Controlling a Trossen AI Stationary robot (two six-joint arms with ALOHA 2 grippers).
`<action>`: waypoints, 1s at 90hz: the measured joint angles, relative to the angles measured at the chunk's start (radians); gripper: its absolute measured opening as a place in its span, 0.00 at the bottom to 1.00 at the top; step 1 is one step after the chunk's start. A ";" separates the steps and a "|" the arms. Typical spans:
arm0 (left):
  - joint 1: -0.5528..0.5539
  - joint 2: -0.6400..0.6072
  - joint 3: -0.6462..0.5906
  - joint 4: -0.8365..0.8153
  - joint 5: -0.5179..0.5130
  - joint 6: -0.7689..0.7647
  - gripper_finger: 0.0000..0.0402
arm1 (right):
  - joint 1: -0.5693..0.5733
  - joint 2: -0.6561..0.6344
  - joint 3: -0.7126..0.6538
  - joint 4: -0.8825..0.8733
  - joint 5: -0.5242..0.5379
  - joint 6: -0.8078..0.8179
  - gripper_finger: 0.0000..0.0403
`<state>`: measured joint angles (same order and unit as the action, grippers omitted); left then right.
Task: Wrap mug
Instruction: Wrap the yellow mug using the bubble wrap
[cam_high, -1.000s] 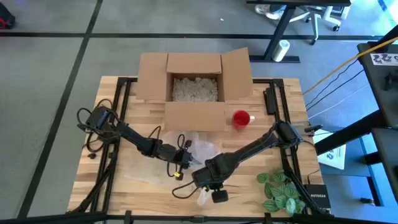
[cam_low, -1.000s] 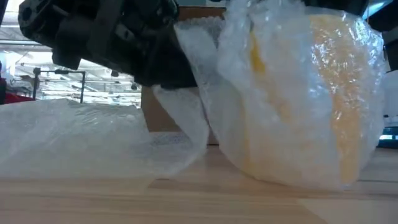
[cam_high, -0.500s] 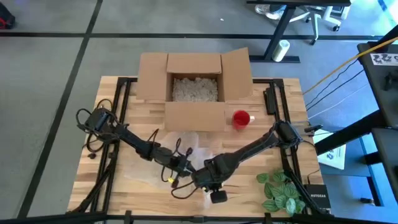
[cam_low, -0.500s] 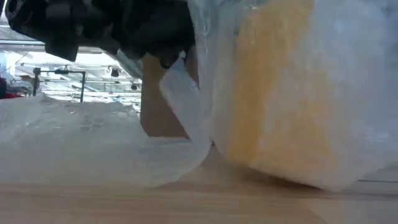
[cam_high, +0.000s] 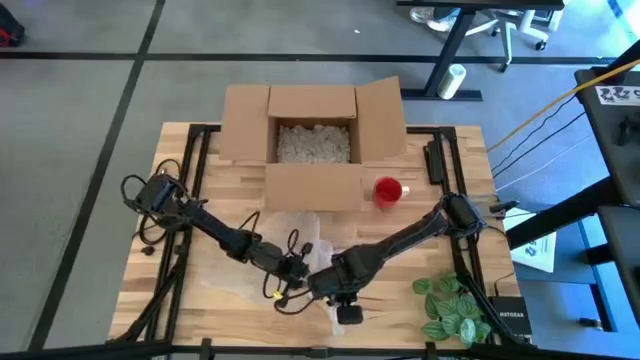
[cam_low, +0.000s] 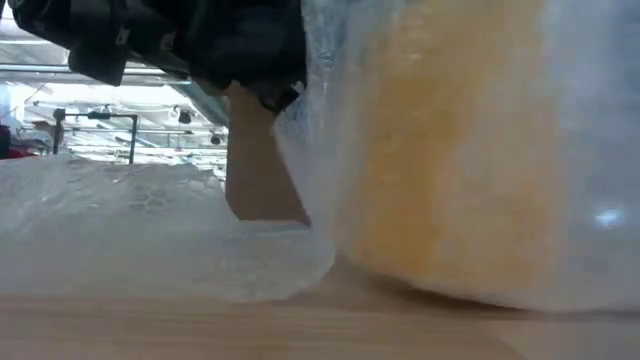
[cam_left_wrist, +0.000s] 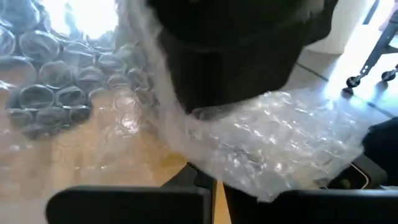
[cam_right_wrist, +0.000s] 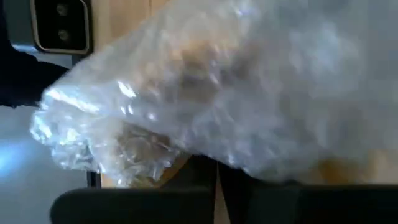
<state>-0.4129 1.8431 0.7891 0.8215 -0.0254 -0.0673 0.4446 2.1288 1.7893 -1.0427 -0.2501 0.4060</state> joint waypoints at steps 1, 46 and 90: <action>0.000 0.000 0.000 0.000 0.000 0.000 0.00 | 0.000 0.000 0.006 -0.010 0.000 0.004 0.00; 0.000 0.000 0.000 -0.003 -0.001 -0.003 0.00 | 0.008 -0.002 0.388 -0.288 0.283 0.061 0.00; 0.000 -0.001 0.000 0.006 -0.002 -0.003 0.00 | 0.006 -0.001 0.394 -0.066 0.584 -0.070 0.00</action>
<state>-0.4129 1.8423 0.7891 0.8275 -0.0269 -0.0704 0.4508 2.1277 2.1838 -1.1088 0.3335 0.3359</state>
